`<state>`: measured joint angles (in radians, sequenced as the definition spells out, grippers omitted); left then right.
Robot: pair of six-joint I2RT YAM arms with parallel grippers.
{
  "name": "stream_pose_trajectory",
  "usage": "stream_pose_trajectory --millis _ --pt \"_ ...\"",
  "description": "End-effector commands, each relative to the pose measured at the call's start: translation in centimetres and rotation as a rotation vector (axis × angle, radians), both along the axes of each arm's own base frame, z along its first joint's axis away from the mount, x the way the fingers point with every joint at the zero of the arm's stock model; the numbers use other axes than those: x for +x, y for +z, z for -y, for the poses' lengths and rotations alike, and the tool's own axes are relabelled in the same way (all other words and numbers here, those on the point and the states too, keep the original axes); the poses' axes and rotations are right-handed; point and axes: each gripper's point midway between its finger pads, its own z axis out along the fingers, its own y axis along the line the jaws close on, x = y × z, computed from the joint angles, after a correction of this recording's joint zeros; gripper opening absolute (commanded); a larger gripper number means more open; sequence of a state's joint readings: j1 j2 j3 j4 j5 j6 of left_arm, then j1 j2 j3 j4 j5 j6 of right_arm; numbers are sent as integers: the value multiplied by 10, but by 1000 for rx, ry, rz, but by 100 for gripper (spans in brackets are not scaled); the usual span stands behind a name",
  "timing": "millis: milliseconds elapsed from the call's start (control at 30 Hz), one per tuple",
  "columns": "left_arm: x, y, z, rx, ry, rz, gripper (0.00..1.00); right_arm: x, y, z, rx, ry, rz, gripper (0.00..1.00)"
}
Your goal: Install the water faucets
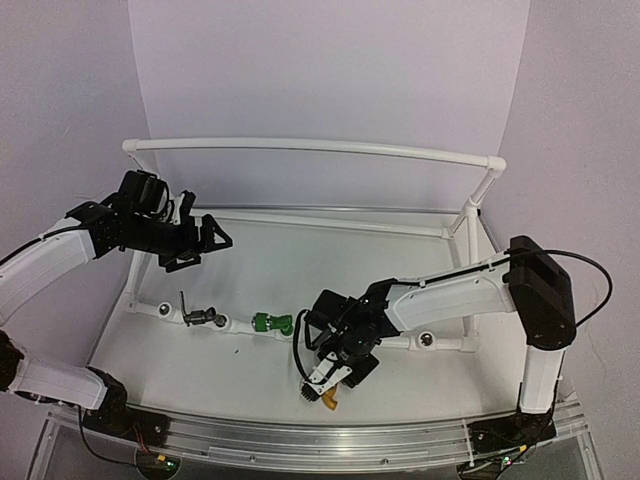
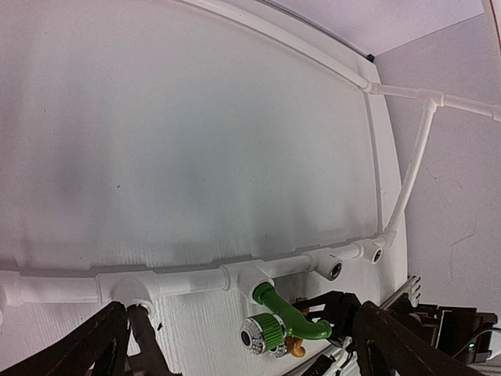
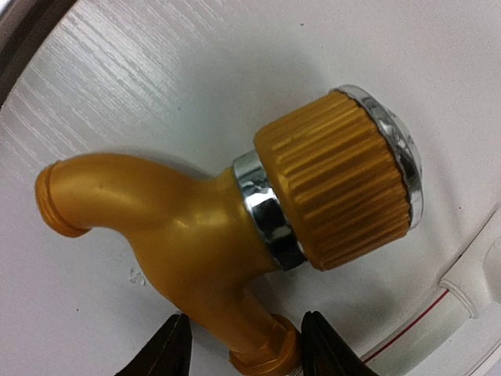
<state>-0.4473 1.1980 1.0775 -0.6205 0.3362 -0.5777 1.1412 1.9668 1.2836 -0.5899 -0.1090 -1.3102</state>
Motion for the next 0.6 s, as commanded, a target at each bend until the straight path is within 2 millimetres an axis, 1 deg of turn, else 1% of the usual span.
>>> stream_pose_trajectory --millis 0,133,167,300,433,500,567 --pt "-1 12 -2 -9 11 35 100 0 0 -1 -23 19 -1 42" --pt "0 16 1 -7 -1 36 100 0 2 -2 -11 -15 -7 27" --pt "0 17 1 -1 -5 32 100 0 4 -3 -4 -30 -10 24" --pt "4 25 0 27 -7 31 100 -2 18 -7 38 -78 -25 10" --pt "9 38 4 16 -17 46 100 -7 42 -14 114 -106 -52 4" --pt "10 45 8 -2 -27 53 100 -10 63 -20 173 -124 -72 1" --pt "11 54 11 -20 -27 62 100 -13 84 -24 228 -141 -87 0"
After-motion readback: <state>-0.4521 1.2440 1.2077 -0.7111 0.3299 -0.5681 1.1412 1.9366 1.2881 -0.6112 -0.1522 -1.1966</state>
